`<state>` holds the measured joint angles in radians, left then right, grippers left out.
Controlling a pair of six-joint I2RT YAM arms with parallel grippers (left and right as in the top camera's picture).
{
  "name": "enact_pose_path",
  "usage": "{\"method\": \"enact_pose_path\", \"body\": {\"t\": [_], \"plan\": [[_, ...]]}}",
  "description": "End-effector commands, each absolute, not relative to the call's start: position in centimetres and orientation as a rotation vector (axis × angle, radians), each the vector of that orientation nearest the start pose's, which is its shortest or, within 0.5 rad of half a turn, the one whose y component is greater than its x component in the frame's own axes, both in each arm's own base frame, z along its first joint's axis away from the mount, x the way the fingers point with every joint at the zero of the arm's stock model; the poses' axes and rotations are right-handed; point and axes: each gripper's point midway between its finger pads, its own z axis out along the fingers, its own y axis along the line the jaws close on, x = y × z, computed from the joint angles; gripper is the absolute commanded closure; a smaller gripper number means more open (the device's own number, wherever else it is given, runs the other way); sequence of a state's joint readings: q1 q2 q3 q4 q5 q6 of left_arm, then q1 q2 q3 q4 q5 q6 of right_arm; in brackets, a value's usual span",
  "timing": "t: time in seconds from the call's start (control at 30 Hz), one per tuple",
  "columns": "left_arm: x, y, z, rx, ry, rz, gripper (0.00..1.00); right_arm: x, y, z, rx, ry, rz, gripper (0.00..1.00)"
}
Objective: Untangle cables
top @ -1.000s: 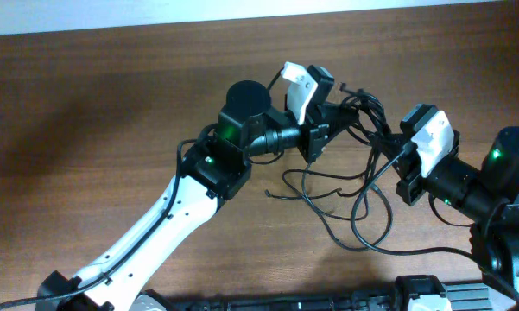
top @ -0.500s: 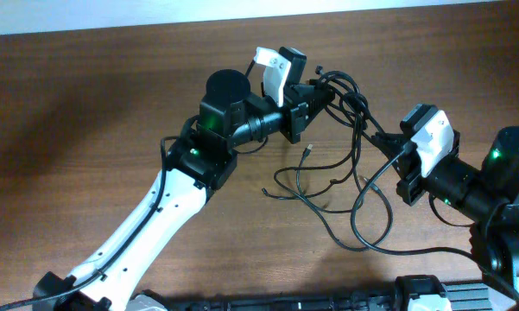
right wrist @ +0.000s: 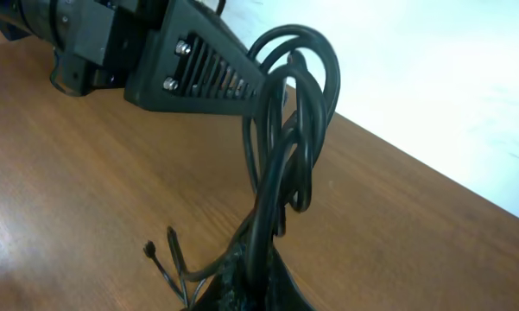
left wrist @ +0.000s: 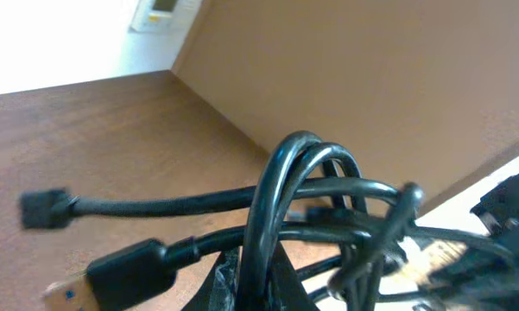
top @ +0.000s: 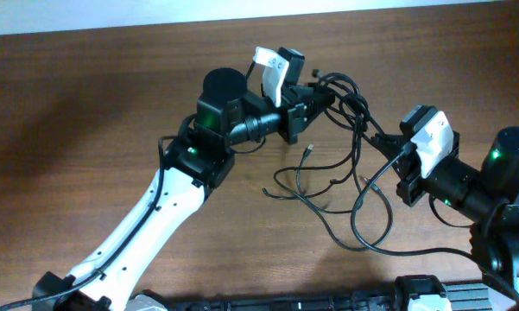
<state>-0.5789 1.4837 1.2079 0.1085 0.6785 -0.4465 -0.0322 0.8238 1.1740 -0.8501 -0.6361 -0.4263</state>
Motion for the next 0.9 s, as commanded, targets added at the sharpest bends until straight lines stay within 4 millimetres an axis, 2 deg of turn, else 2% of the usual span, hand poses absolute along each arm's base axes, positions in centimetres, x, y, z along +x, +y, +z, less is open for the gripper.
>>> {"method": "enact_pose_path", "body": {"t": [0.0, 0.23, 0.33, 0.4, 0.47, 0.57, 0.63, 0.7, 0.77, 0.8, 0.83, 0.87], "plan": [[30.2, -34.2, 34.4, 0.756, 1.737, -1.414, 1.0, 23.9, 9.5, 35.4, -0.761, 1.797, 0.348, 0.96], [28.6, -34.5, 34.6, 0.839, 1.711, -1.488, 1.0, 24.1, 9.5, 35.8, -0.746, 1.785, 0.35, 0.96], [28.0, -34.6, 34.8, 0.87, 1.697, -1.515, 1.0, 24.1, 9.5, 35.8, -0.747, 1.785, 0.35, 0.72], [27.9, -34.6, 34.9, 0.874, 1.691, -1.517, 1.0, 24.1, 9.5, 35.8, -0.747, 1.785, 0.351, 0.5], [27.9, -34.6, 34.9, 0.875, 1.687, -1.516, 1.0, 24.1, 9.5, 35.8, -0.747, 1.784, 0.351, 0.42], [27.2, -35.1, 35.4, 0.906, 1.654, -1.531, 1.0, 24.1, 9.5, 35.8, -0.747, 1.785, 0.351, 0.39], [26.6, -35.6, 35.8, 0.93, 1.626, -1.542, 1.0, 24.1, 9.5, 35.8, -0.747, 1.785, 0.35, 0.4], [26.1, -36.0, 35.9, 0.944, 1.615, -1.549, 1.0, 24.1, 9.5, 35.8, -0.747, 1.785, 0.349, 0.47], [25.8, -36.2, 35.9, 0.954, 1.609, -1.555, 1.0, 24.1, 9.5, 35.8, -0.747, 1.785, 0.349, 0.69], [25.6, -36.3, 35.9, 0.958, 1.609, -1.558, 1.0, 24.1, 9.5, 35.8, -0.747, 1.784, 0.349, 0.9], [25.5, -36.4, 35.9, 0.96, 1.608, -1.559, 1.0, 24.1, 9.5, 35.8, -0.747, 1.785, 0.349, 0.96], [25.5, -36.4, 35.9, 0.959, 1.609, -1.559, 1.0, 24.1, 9.5, 35.8, -0.747, 1.785, 0.349, 0.96]]}}
